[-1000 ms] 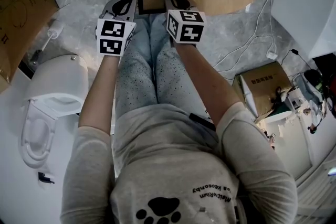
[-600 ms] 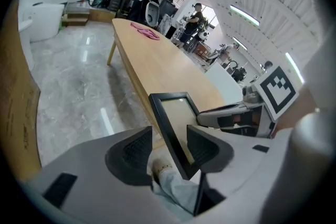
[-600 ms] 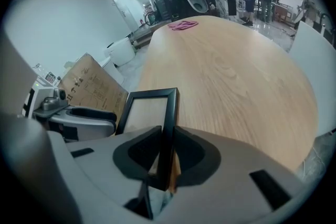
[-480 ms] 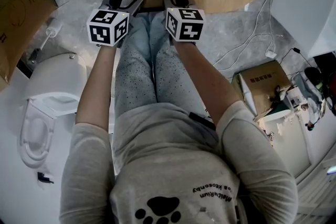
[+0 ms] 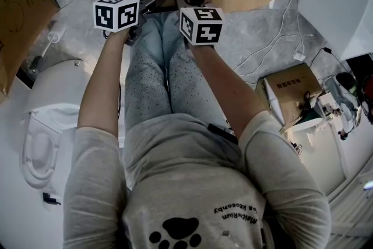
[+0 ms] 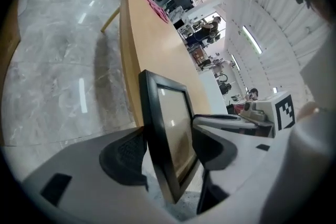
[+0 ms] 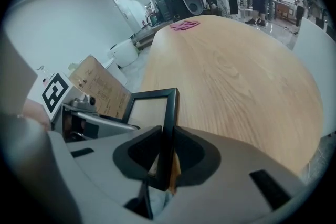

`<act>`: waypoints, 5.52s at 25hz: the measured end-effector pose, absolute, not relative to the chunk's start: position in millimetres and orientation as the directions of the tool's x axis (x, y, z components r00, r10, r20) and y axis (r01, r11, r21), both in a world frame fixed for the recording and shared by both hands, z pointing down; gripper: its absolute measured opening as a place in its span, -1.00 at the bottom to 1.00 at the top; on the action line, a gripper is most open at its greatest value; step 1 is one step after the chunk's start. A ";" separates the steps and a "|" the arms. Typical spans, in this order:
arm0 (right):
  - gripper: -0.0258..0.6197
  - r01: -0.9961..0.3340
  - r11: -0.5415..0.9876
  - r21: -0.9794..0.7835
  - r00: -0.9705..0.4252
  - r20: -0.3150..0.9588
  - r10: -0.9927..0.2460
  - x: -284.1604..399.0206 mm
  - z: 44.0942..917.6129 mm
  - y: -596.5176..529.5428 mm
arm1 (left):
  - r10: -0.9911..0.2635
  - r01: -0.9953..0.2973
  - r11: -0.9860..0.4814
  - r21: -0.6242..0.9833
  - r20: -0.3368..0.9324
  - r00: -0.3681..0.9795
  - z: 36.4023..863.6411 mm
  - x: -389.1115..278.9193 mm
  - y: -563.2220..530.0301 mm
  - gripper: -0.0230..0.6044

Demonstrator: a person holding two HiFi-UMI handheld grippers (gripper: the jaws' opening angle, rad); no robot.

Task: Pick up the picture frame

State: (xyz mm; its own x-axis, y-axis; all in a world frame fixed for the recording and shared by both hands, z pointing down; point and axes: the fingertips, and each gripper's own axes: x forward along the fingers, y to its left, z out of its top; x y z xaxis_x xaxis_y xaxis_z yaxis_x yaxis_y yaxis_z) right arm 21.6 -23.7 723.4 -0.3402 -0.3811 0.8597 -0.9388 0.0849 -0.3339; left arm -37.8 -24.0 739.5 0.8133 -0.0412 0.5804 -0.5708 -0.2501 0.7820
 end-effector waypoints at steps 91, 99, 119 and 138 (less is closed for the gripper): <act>-0.90 -0.895 0.219 -0.387 -0.399 0.482 -0.780 82.9 337.2 -63.6 | -0.545 -0.758 -0.511 0.406 0.529 0.651 373.2 -19.8 -67.5 -0.87; -0.90 -0.887 0.302 -0.349 -0.428 0.374 -0.823 66.0 276.2 -59.2 | -0.640 -0.779 -0.541 0.316 0.447 0.625 315.9 -25.9 -67.4 -0.87; -0.90 -0.923 0.373 -0.095 -0.383 0.112 -0.917 69.0 175.7 -17.4 | -0.798 -0.815 -0.561 0.147 0.166 0.579 195.2 -14.3 -43.2 -0.87; -0.90 -0.925 0.377 -0.055 -0.381 0.107 -0.918 80.5 192.0 -8.7 | -0.809 -0.820 -0.569 0.060 0.137 0.571 194.1 -2.5 -28.2 -0.87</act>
